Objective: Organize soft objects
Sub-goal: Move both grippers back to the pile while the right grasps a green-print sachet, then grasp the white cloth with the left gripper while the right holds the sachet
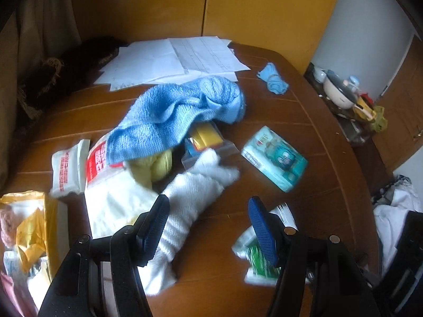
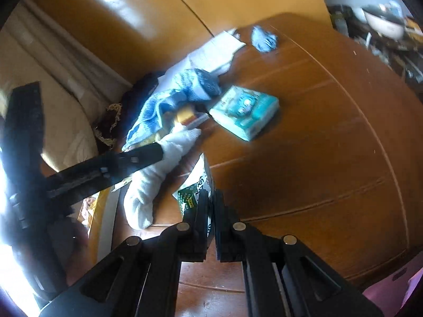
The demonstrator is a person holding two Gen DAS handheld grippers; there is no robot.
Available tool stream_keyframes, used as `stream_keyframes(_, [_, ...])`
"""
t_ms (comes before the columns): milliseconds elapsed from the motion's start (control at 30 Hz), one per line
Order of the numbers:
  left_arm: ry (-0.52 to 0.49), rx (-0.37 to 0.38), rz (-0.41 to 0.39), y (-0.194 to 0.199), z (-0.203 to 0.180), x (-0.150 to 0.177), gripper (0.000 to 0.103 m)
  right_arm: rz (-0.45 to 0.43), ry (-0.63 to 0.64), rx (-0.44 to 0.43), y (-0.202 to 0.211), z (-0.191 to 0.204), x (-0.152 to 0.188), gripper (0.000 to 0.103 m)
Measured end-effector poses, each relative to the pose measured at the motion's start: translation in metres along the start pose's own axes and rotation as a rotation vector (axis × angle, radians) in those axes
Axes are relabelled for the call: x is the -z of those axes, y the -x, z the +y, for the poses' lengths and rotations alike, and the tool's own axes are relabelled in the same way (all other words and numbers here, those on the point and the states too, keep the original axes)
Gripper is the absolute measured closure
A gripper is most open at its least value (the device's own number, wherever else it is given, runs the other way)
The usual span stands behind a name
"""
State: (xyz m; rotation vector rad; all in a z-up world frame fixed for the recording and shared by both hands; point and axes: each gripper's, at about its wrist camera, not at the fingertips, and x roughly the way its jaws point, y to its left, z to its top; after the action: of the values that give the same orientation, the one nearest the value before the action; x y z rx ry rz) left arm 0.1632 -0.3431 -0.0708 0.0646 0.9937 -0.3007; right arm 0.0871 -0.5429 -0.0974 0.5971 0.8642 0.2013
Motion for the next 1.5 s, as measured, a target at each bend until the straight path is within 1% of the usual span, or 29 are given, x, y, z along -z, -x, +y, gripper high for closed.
stream_keyframes(33, [-0.013,-0.031,0.002,-0.001,-0.003,0.0,0.038,0.006,-0.002,-0.005,-0.002,-0.001,0.0,0.099])
stream_keyframes(67, [-0.012,-0.024,0.014,0.001,-0.004,0.002,0.038,0.01,-0.006,-0.011,-0.002,-0.002,-0.001,0.099])
stream_keyframes(167, [0.007,0.081,0.046,0.015,-0.009,0.012,0.038,0.0,-0.016,-0.015,-0.001,-0.003,0.0,0.099])
stream_keyframes(200, [0.01,0.088,0.042,0.019,-0.01,0.014,0.038,-0.005,-0.015,-0.016,0.0,-0.002,0.001,0.099])
stream_keyframes(233, [0.01,0.08,0.027,0.022,-0.011,0.014,0.038,-0.005,-0.016,-0.018,0.0,-0.002,0.001,0.099])
stream_keyframes(300, [0.008,0.011,-0.015,0.021,-0.009,0.008,0.038,-0.002,-0.016,-0.02,0.0,-0.001,0.002,0.099])
stream_keyframes(333, [0.016,-0.03,-0.021,0.017,-0.007,0.005,0.038,0.001,-0.019,-0.022,-0.001,-0.002,0.002,0.099])
stream_keyframes(367, [0.027,-0.051,-0.025,0.013,-0.004,0.001,0.038,0.004,-0.025,-0.027,-0.001,-0.002,0.003,0.099])
stream_keyframes(433, [0.028,-0.033,0.02,0.0,-0.004,-0.003,0.038,0.014,-0.033,-0.04,-0.003,-0.004,0.002,0.099])
stream_keyframes(467, [0.025,-0.041,0.033,-0.005,-0.005,-0.002,0.038,0.012,-0.033,-0.04,-0.003,-0.004,0.003,0.099])
stream_keyframes(500, [0.014,-0.075,0.013,-0.004,-0.009,0.0,0.038,0.011,-0.031,-0.036,-0.003,-0.004,0.003,0.099])
stream_keyframes(533, [-0.003,-0.09,0.011,-0.004,-0.013,0.003,0.038,0.01,-0.027,-0.034,-0.003,-0.004,0.004,0.099])
stream_keyframes(600, [-0.031,-0.092,-0.002,0.001,-0.019,0.009,0.042,0.011,-0.025,-0.039,-0.003,-0.003,0.006,0.099])
stream_keyframes(667, [-0.042,-0.088,-0.001,0.008,-0.022,0.015,0.052,0.023,-0.015,-0.05,-0.005,-0.001,0.007,0.099])
stream_keyframes(800, [-0.018,-0.052,-0.006,0.019,-0.017,0.018,0.052,0.019,-0.004,-0.041,-0.005,0.003,0.007,0.099])
stream_keyframes(900, [-0.009,-0.09,-0.049,0.019,-0.013,0.01,0.05,0.019,-0.002,-0.038,-0.005,0.003,0.009,0.099])
stream_keyframes(933, [0.004,-0.088,-0.05,0.015,-0.009,0.007,0.047,0.018,-0.003,-0.039,-0.005,0.003,0.009,0.099])
stream_keyframes(1000, [0.023,-0.098,0.002,-0.001,-0.006,0.006,0.046,0.017,-0.006,-0.035,-0.005,0.002,0.01,0.099])
stream_keyframes(1067, [-0.007,-0.167,-0.023,-0.004,-0.01,0.011,0.046,0.02,-0.012,-0.036,-0.006,0.001,0.01,0.099])
stream_keyframes(1100, [-0.02,-0.158,-0.026,-0.002,-0.012,0.014,0.047,0.022,-0.016,-0.037,-0.007,0.0,0.01,0.099])
stream_keyframes(1167, [-0.045,-0.126,-0.03,0.01,-0.016,0.022,0.064,0.027,-0.025,-0.039,-0.007,-0.002,0.01,0.099])
stream_keyframes(1200, [-0.056,-0.095,-0.015,0.018,-0.018,0.027,0.067,0.028,-0.026,-0.041,-0.007,-0.002,0.01,0.099])
stream_keyframes(1267, [-0.038,-0.023,0.018,0.025,-0.017,0.031,0.068,0.026,-0.027,-0.044,-0.007,-0.002,0.01,0.099])
stream_keyframes(1300, [-0.025,-0.016,0.011,0.029,-0.017,0.031,0.068,0.026,-0.029,-0.047,-0.006,-0.002,0.01,0.099])
stream_keyframes(1333, [-0.019,-0.025,-0.022,0.034,-0.017,0.03,0.068,0.026,-0.032,-0.049,-0.006,-0.003,0.01,0.099])
stream_keyframes(1400, [-0.049,-0.077,-0.1,0.039,-0.02,0.023,0.06,0.029,-0.039,-0.053,-0.007,-0.005,0.01,0.099])
stream_keyframes(1433, [-0.065,-0.101,-0.113,0.037,-0.021,0.019,0.042,0.03,-0.043,-0.053,-0.007,-0.006,0.01,0.099])
stream_keyframes(1467, [-0.089,-0.118,-0.114,0.03,-0.022,0.014,0.028,0.03,-0.047,-0.053,-0.007,-0.006,0.01,0.099])
stream_keyframes(1500, [-0.104,-0.128,-0.096,0.02,-0.021,0.011,0.026,0.029,-0.053,-0.052,-0.007,-0.008,0.01,0.099])
